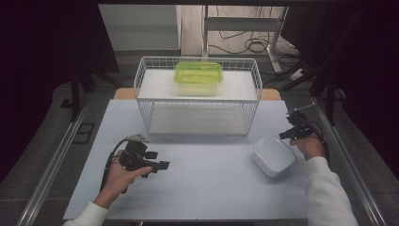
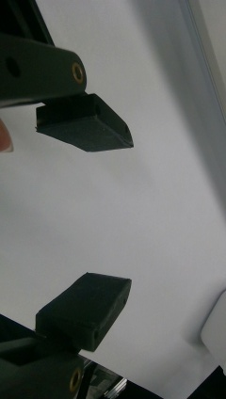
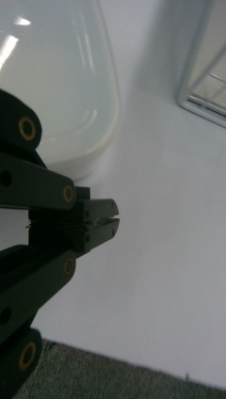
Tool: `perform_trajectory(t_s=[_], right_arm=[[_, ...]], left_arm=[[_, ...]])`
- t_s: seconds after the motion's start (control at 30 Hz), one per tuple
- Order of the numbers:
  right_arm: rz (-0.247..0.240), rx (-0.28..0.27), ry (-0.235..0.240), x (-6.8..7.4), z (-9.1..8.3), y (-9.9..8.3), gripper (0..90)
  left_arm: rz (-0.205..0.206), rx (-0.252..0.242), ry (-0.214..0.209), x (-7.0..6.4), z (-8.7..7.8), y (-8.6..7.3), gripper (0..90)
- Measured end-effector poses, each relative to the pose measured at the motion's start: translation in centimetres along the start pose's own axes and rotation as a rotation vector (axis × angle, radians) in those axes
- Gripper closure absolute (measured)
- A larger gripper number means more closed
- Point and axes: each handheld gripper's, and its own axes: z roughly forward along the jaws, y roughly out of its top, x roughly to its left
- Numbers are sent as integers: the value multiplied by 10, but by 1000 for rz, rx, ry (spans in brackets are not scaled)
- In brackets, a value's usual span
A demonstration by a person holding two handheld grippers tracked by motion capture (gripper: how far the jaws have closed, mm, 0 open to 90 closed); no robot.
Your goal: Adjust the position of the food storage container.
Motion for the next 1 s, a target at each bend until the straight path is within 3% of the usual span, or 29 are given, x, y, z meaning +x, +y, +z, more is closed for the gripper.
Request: perform_trajectory(t_s=[0.03,0.33,0.83,1.0], right_arm=[[-22,6,20,3,1,0,889],[-90,24,49,19,1,-1,891],[-278,25,148,82,7,-2,891],[-312,27,175,91,9,-4,891]], left_arm=[[1,0,0,0,0,0,279],[-3,3,0,1,1,0,276],[0,23,-16,-1,6,-1,274],[-5,23,-18,0,7,-1,274]])
